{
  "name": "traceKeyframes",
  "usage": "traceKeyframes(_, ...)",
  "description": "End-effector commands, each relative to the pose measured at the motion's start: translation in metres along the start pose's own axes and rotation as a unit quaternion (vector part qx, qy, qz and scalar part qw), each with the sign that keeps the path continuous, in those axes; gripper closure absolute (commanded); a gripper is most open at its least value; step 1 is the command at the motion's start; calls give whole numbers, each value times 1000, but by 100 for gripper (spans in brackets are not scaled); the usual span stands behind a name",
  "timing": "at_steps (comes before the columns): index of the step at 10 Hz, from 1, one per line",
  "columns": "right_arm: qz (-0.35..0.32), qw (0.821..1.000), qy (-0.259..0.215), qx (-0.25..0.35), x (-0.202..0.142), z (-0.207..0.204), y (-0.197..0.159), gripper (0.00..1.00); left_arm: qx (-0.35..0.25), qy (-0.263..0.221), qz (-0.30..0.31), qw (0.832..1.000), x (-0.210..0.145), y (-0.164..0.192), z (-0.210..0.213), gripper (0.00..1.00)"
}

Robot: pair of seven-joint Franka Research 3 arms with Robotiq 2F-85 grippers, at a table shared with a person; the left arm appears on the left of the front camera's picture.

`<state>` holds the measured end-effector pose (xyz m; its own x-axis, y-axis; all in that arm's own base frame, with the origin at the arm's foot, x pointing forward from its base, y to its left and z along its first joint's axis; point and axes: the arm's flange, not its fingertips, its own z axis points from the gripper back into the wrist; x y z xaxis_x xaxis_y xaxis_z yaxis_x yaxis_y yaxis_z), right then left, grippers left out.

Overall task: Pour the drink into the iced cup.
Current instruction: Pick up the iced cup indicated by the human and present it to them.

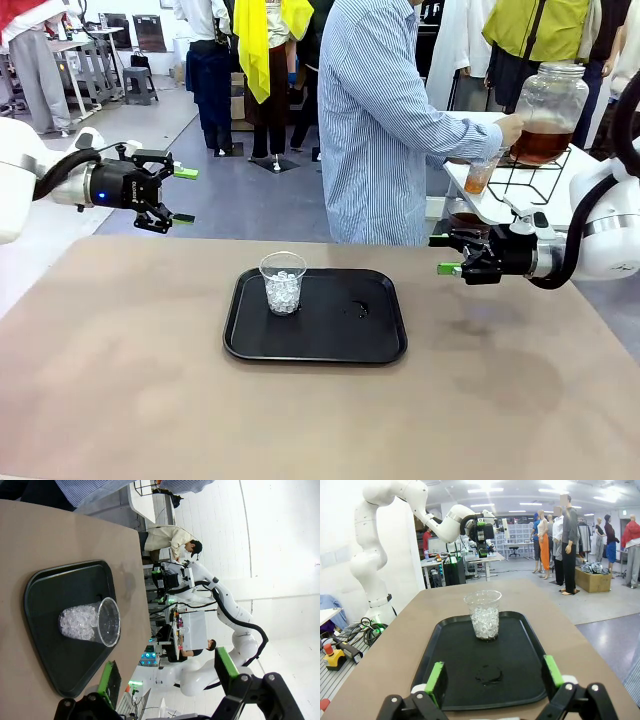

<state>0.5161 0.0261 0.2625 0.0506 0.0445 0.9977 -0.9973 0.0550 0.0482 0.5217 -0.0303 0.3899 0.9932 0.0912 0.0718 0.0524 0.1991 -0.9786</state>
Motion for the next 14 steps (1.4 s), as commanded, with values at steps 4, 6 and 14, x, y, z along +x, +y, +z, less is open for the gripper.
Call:
traceKeyframes(4,-1,1000,1,1,3,-1,-1,0,1,-1,-1,1000,0,-1,-1,0)
traceKeyframes(6,-1,1000,1,1,3,-1,-1,0,1,-1,-1,1000,0,-1,-1,0)
traceKeyframes(14,-1,1000,1,1,3,-1,-1,0,1,-1,-1,1000,0,-1,-1,0)
